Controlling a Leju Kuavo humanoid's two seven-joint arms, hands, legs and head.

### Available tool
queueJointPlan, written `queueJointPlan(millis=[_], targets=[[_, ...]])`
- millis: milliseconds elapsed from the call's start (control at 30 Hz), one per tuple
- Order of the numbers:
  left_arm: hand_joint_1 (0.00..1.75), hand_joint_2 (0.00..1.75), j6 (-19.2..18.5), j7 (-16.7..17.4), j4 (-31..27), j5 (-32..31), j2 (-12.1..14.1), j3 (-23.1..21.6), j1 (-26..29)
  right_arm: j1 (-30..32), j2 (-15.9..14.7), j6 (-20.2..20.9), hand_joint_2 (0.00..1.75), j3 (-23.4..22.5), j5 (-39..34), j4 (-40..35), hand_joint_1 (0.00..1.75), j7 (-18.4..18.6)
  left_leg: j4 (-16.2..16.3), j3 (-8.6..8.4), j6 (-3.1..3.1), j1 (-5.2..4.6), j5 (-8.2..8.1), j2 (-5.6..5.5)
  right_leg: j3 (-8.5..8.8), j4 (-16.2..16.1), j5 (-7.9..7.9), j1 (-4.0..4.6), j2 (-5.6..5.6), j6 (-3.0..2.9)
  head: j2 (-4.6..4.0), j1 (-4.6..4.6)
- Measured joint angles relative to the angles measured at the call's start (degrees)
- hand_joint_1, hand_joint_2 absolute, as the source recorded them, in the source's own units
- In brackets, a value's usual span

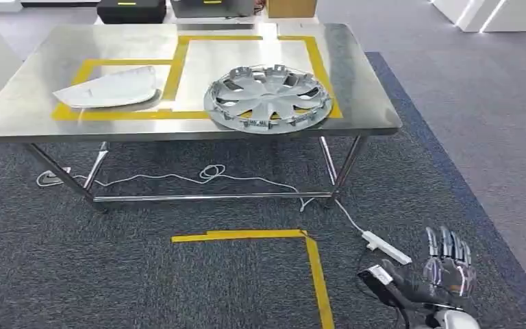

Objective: Take the parts from the cabinet and place them on the table.

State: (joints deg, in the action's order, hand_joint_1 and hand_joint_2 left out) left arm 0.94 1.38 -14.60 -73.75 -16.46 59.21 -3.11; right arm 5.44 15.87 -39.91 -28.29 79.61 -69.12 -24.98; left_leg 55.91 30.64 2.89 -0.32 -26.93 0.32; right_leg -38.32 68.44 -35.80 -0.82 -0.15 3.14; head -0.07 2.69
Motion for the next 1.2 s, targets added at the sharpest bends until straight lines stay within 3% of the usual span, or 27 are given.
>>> queueJointPlan(millis=[33, 67, 133, 167, 200, 233, 267, 367, 400, 433, 500, 533, 567, 633, 700, 733, 767, 867, 900, 933, 1000, 1033, 1067, 1100, 1133, 1167, 1200], targets=[[0.0, 0.0, 0.11, 0.0, -0.09, -0.02, 0.0, 0.0, 0.03, -0.63, -0.04, -0.02, 0.0, -2.19, 0.35, 3.74, 0.0, 1.28, 0.09, 1.05, 0.06, -0.17, 0.74, 0.02, -0.58, 3.84, -1.59, 0.01, 0.04, 0.0, 0.0, -0.05], [0.0, 0.0, 0.2, -0.04, -0.09, -0.02, 0.0, 0.0, 0.08, -1.53, -0.22, 0.0, 0.0, -4.13, 0.74, 7.93, 0.0, 2.65, 0.19, 2.01, 0.07, -0.31, 1.41, 0.09, -0.37, 5.82, -1.06, 0.04, 0.04, -0.06, 0.0, 0.0], [0.0, 0.0, 0.3, -0.15, -0.15, -0.09, -0.02, 0.0, 0.15, -3.3, -1.09, 0.0, 0.0, -8.33, 3.24, 17.27, 0.0, 7.3, 0.6, 3.99, -0.04, -0.46, 2.6, 0.22, 2.9, 4.0, 3.8, 0.12, 0.02, -0.38, 0.0, -0.02], [0.0, 0.0, 0.35, -0.2, -0.2, -0.18, -0.02, 0.0, 0.16, -3.82, -1.53, 0.0, 0.0, -9.92, 4.95, 21.05, 0.0, 10.06, 0.88, 4.9, -0.14, -0.48, 3.13, 0.2, 6.05, 0.28, 5.91, 0.23, 0.03, -0.71, 0.0, -0.04], [0.0, 0.0, 0.41, -0.22, -0.22, -0.31, -0.02, 0.0, 0.15, -4.29, -2.21, 0.04, 0.0, -11.19, 7.04, 25.58, 0.0, 13.81, 1.03, 5.55, -0.3, -0.51, 3.68, 0.14, 10.02, -4.98, 6.05, 0.31, 0.02, -1.08, 0.0, 0.04], [0.0, 0.0, 0.48, -0.24, -0.24, -0.55, -0.04, 0.0, 0.13, -4.81, -3.16, 0.48, 0.0, -11.4, 8.56, 30.32, 0.0, 17.85, 1.23, 5.78, -0.63, -0.77, 4.17, 0.09, 14.14, -10.94, 3.77, 0.61, -0.06, -1.32, 0.0, 0.02], [0.0, 0.0, 0.52, -0.35, -0.24, -0.74, -0.02, 0.0, 0.15, -5.34, -3.98, 1.23, 0.0, -11.16, 9.44, 34.43, 0.0, 20.62, 1.39, 6.02, -0.92, -0.79, 4.82, 0.19, 16.36, -15.0, 2.58, 0.65, 0.0, -1.47, 0.0, -0.09], [0.0, 0.0, 0.85, -0.42, -0.26, -1.29, 0.11, 0.0, 0.26, -5.13, -5.84, 4.7, 0.0, -10.09, 9.75, 43.8, 0.0, 25.57, 1.03, 6.38, -1.77, -0.73, 6.63, 0.14, 14.46, -14.6, 3.55, 0.81, -0.09, -2.18, 0.0, 0.07], [0.0, 0.0, 0.96, -0.42, -0.26, -1.31, 0.24, 0.0, 0.34, -5.22, -6.32, 5.55, 0.0, -9.85, 9.77, 46.35, 0.0, 26.51, 1.42, 6.83, -2.14, -0.49, 5.52, -0.2, 13.84, -14.63, 4.27, 0.42, -0.55, -2.51, 0.0, 0.07], [0.0, 0.0, 0.98, -0.42, -0.26, -1.44, 0.28, 0.0, 0.44, -5.31, -6.93, 6.25, 0.0, -9.48, 9.77, 48.37, 0.0, 26.99, 3.33, 7.38, -2.59, -0.43, 1.79, -0.19, 12.98, -14.54, 4.99, 0.45, -0.51, -3.3, 0.0, -0.15], [0.0, 0.0, 1.03, -0.42, -0.26, -1.64, 0.44, 0.0, 0.45, -5.42, -7.56, 6.88, 0.0, -8.87, 9.77, 50.8, 0.0, 27.47, 11.44, 8.72, -3.23, -0.06, -5.71, -0.18, 11.3, -14.36, 6.35, 0.51, -0.55, -3.53, 0.0, -0.35], [0.0, 0.0, 1.05, -0.42, -0.26, -1.86, 0.48, 0.0, 0.41, -5.43, -7.94, 7.1, 0.0, -8.67, 9.77, 51.62, 0.0, 27.6, 15.96, 9.22, -3.41, 0.03, -7.89, -0.18, 10.29, -14.13, 7.03, 0.56, -0.62, -3.49, 0.0, -0.42], [0.0, 0.0, 1.05, -0.42, -0.26, -1.88, 0.48, 0.0, 0.4, -5.49, -8.24, 7.3, 0.0, -8.47, 9.77, 52.45, 0.0, 27.67, 19.01, 9.14, -3.5, 0.11, -7.89, -0.18, 9.7, -13.73, 7.65, 0.57, -0.73, -3.47, 0.0, -0.35], [0.0, 0.0, 1.07, -0.42, -0.26, -1.97, 0.57, 0.0, 0.34, -5.68, -8.7, 7.56, 0.0, -8.17, 9.77, 53.8, 0.0, 27.82, 18.08, 6.17, -3.47, 0.23, -3.4, -0.18, 7.17, -12.58, 8.78, 0.6, -0.82, -3.33, 0.0, -0.39], [0.0, 0.0, 1.11, -0.42, -0.26, -1.97, 0.59, -0.02, 0.31, -5.8, -8.92, 7.63, 0.0, -7.9, 9.77, 54.56, 0.0, 27.82, 9.38, -0.46, -3.02, 0.23, -1.32, -0.2, 5.17, -11.54, 9.59, 0.62, -0.72, -3.05, 0.0, -0.44], [0.0, 0.0, 1.18, -0.5, -0.26, -2.03, 0.61, -0.04, 0.18, -5.86, -8.96, 7.69, 0.0, -7.82, 9.77, 54.85, 0.0, 27.73, 3.54, -4.2, -2.59, 0.07, -3.66, -0.29, 4.52, -11.15, 9.98, 0.77, -0.67, -2.79, 0.0, -0.37], [0.0, 0.0, 1.31, -0.57, -0.26, -2.08, 0.59, -0.07, 0.15, -5.91, -8.98, 7.87, 0.0, -7.79, 9.68, 55.15, 0.0, 27.38, -0.47, -6.38, -2.19, 0.0, -5.0, -0.29, 4.16, -10.94, 10.4, 0.87, -0.63, -2.47, 0.0, -0.24], [0.0, 0.0, 1.62, -0.72, -0.24, -2.16, 0.57, -0.09, 0.11, -6.13, -9.2, 9.14, 0.0, -7.97, 7.36, 55.94, 0.0, 25.87, -0.19, -5.16, -1.31, -0.45, -3.79, -0.24, 3.87, -11.39, 12.26, 0.53, -0.68, -1.3, 0.0, -0.37], [0.0, 0.0, 1.68, -0.72, -0.2, -2.16, 0.44, -0.07, 0.09, -6.12, -9.4, 9.51, 0.0, -8.34, 6.38, 56.23, 0.0, 25.44, -0.64, -4.45, -0.74, 0.07, -2.79, 0.12, 3.54, -11.02, 11.65, 0.38, -0.53, -1.05, 0.0, -0.64], [0.0, 0.0, 1.92, -0.74, -0.2, -2.14, 0.44, -0.07, 0.01, -6.15, -9.46, 10.03, 0.0, -8.71, 5.46, 56.38, 0.0, 24.85, -0.64, -3.54, -0.27, 0.01, -2.13, 0.22, 2.83, -9.83, 8.82, 0.33, -0.23, -0.69, 0.0, -0.58], [0.0, 0.0, 2.01, -0.79, -0.2, -2.14, 0.39, -0.09, 0.0, -6.22, -9.46, 10.95, 0.0, -9.3, 4.24, 56.55, 0.0, 24.06, -0.64, -1.63, 0.09, -0.03, -0.6, 0.26, 0.59, -2.65, 1.06, 0.18, -0.06, -0.18, 0.0, -0.07], [0.0, 0.0, 2.05, -0.85, -0.2, -2.12, 0.37, -0.07, 0.02, -6.31, -9.46, 11.23, 0.0, -9.65, 3.89, 56.7, 0.0, 23.63, -0.56, -0.54, 0.08, -0.07, 0.27, 0.31, -0.07, 1.71, -1.3, 0.16, -0.06, 0.08, 0.0, -0.09], [0.0, 0.0, 2.08, -0.9, -0.2, -2.1, 0.37, -0.09, -0.01, -6.38, -9.46, 11.37, 0.0, -9.94, 3.54, 56.77, 0.0, 23.34, -0.48, 0.48, 0.02, -0.08, 1.07, 0.43, -0.29, 4.85, -1.58, 0.14, -0.06, 0.29, 0.0, -0.07], [0.0, 0.0, 2.1, -0.92, -0.2, -2.01, 0.37, -0.09, -0.02, -6.44, -9.49, 11.56, 0.0, -10.22, 3.36, 56.77, 0.0, 23.16, -0.37, 1.6, -0.09, -0.07, 1.87, 0.52, 0.29, 6.23, 0.1, 0.12, -0.06, 0.41, 0.0, -0.09], [0.0, 0.0, 2.1, -0.92, -0.2, -1.99, 0.37, -0.07, -0.01, -6.47, -9.53, 11.71, 0.0, -10.42, 3.17, 56.79, 0.0, 23.14, -0.16, 2.81, -0.28, -0.03, 2.68, 0.54, 1.88, 5.61, 3.05, 0.09, -0.07, 0.53, 0.0, -0.07], [0.0, 0.0, 2.12, -0.92, -0.2, -1.99, 0.33, -0.07, -0.01, -6.48, -9.55, 11.72, 0.0, -10.53, 3.1, 56.79, 0.0, 23.1, 0.2, 4.0, -0.53, 0.07, 3.33, 0.54, 4.52, 3.01, 5.77, 0.03, -0.06, 0.57, 0.0, -0.09], [0.0, 0.0, 2.1, -0.92, -0.2, -1.97, 0.33, -0.07, -0.04, -6.53, -9.57, 11.72, 0.0, -10.72, 3.08, 56.79, 0.0, 23.01, 0.67, 5.1, -0.8, 0.16, 3.91, 0.52, 8.29, -1.62, 6.78, -0.08, -0.05, 0.6, 0.0, -0.07]])
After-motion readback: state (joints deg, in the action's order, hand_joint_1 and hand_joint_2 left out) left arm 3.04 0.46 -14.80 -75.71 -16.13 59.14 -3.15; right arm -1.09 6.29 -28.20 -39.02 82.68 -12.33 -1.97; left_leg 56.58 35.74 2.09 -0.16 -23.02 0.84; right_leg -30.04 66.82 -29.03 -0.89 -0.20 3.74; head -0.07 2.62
